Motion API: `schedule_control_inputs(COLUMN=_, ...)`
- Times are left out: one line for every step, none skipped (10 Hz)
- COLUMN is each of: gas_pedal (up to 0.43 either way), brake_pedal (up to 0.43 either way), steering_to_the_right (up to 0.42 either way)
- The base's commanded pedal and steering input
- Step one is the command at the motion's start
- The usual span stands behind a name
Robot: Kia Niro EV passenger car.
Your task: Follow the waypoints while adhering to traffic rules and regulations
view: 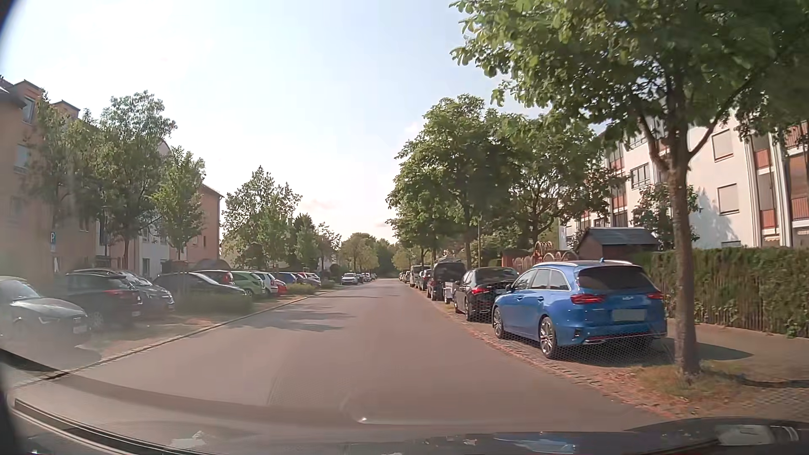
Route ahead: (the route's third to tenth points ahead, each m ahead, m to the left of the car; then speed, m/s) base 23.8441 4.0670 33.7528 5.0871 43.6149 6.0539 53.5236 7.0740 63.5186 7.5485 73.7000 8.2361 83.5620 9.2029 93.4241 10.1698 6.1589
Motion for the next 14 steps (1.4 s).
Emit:
schedule_control_inputs(gas_pedal=0.240, brake_pedal=0.012, steering_to_the_right=-0.099)
schedule_control_inputs(gas_pedal=0.240, brake_pedal=0.012, steering_to_the_right=-0.085)
schedule_control_inputs(gas_pedal=0.240, brake_pedal=0.012, steering_to_the_right=-0.074)
schedule_control_inputs(gas_pedal=0.240, brake_pedal=0.012, steering_to_the_right=-0.062)
schedule_control_inputs(gas_pedal=0.240, brake_pedal=0.012, steering_to_the_right=-0.053)
schedule_control_inputs(gas_pedal=0.240, brake_pedal=0.012, steering_to_the_right=-0.045)
schedule_control_inputs(gas_pedal=0.228, brake_pedal=0.012, steering_to_the_right=-0.034)
schedule_control_inputs(gas_pedal=0.220, brake_pedal=0.012, steering_to_the_right=-0.026)
schedule_control_inputs(gas_pedal=0.209, brake_pedal=0.012, steering_to_the_right=-0.025)
schedule_control_inputs(gas_pedal=0.189, brake_pedal=0.012, steering_to_the_right=-0.025)
schedule_control_inputs(gas_pedal=0.169, brake_pedal=0.012, steering_to_the_right=-0.024)
schedule_control_inputs(gas_pedal=0.169, brake_pedal=0.012, steering_to_the_right=-0.020)
schedule_control_inputs(gas_pedal=0.169, brake_pedal=0.012, steering_to_the_right=-0.016)
schedule_control_inputs(gas_pedal=0.169, brake_pedal=0.012, steering_to_the_right=-0.006)
